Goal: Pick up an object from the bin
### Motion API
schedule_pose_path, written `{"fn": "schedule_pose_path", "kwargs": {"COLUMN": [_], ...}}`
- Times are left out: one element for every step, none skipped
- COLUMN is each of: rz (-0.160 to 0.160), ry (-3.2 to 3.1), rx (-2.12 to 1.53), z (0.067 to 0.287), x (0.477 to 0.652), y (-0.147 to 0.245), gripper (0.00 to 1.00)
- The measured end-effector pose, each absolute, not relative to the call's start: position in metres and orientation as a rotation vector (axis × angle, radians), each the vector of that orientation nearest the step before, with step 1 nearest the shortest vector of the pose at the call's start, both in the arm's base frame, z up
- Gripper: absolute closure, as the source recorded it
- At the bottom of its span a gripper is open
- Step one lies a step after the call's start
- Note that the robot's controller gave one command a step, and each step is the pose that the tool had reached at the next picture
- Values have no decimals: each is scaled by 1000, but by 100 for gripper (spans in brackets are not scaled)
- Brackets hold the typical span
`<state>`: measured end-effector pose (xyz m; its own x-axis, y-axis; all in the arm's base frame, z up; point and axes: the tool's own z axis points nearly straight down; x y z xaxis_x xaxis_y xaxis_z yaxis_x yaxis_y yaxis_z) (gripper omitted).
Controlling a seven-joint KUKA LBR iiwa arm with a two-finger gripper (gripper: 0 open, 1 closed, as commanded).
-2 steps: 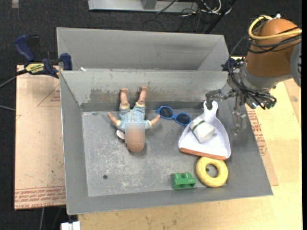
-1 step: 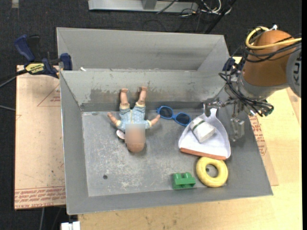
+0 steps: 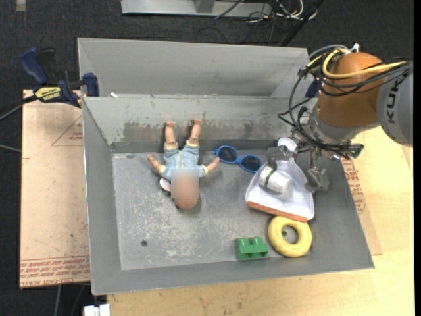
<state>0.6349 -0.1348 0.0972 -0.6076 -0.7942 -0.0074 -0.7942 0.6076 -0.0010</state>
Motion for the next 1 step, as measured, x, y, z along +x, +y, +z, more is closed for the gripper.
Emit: {"fn": "schedule_pose_path", "kwargs": {"rz": [4], "ry": [2800], "rx": [-1454], "z": [75], "x": [648], "y": [-130], "gripper": [100]}}
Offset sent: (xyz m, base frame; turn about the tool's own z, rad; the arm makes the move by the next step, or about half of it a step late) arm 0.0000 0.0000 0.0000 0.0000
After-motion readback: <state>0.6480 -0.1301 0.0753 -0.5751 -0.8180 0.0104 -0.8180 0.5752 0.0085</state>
